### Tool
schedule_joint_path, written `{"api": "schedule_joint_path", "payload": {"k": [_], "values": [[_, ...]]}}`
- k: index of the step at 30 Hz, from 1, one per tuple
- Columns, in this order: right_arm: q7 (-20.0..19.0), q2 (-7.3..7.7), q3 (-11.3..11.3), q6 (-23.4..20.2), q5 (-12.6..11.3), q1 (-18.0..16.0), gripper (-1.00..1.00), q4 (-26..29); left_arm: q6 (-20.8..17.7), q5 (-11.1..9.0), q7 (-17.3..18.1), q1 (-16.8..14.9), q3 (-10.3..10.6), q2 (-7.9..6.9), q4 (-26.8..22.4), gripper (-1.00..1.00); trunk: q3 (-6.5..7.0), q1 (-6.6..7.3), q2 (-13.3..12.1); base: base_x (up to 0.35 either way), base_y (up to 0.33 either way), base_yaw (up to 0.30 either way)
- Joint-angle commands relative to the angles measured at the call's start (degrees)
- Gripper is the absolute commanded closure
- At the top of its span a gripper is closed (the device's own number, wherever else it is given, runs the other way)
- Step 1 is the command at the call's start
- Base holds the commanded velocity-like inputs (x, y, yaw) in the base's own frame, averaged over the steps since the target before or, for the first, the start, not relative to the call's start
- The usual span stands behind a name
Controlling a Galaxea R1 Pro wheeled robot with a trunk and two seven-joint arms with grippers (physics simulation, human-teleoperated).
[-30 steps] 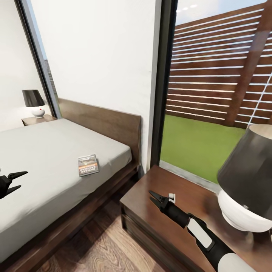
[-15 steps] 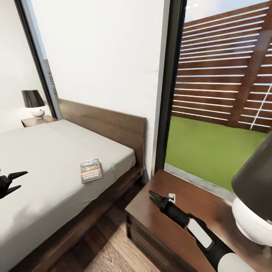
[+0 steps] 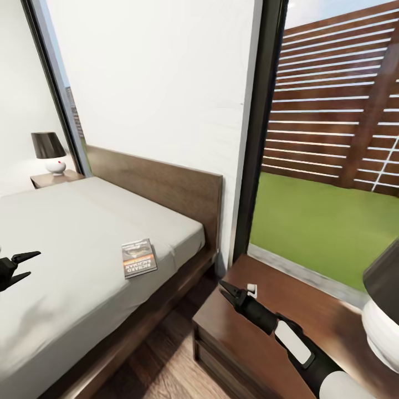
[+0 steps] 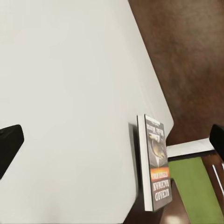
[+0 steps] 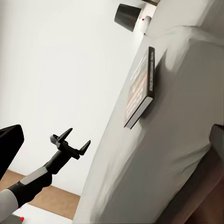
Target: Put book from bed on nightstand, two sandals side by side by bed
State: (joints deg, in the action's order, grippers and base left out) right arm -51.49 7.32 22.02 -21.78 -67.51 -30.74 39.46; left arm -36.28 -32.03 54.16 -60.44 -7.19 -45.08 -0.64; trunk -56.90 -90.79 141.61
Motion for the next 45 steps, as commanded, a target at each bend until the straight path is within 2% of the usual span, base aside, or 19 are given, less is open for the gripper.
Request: {"api": "schedule_joint_path", "payload": {"k": [1, 19, 45], "values": [[0.0, 0.06, 0.2, -0.5, -0.6, 0.0, -1.0, 0.0, -0.4, 0.3, 0.1, 0.0, -0.5, -0.01, 0.0, -1.0, -0.06, 0.0, 0.0, 0.127, 0.106, 0.0], [0.1, 0.06, 0.3, -0.5, -0.7, -0.1, -1.0, 0.0, -0.4, 0.3, 0.1, 0.0, -0.5, -0.01, 0.0, -1.0, -0.06, 0.0, 0.0, 0.117, 0.096, 0.0], [0.1, 0.06, 0.2, -0.4, -0.4, -0.1, -1.0, 0.0, -0.4, 0.3, 0.2, 0.0, -0.5, 0.0, 0.0, -1.0, -0.06, 0.0, 0.0, -0.003, 0.014, 0.0]]}}
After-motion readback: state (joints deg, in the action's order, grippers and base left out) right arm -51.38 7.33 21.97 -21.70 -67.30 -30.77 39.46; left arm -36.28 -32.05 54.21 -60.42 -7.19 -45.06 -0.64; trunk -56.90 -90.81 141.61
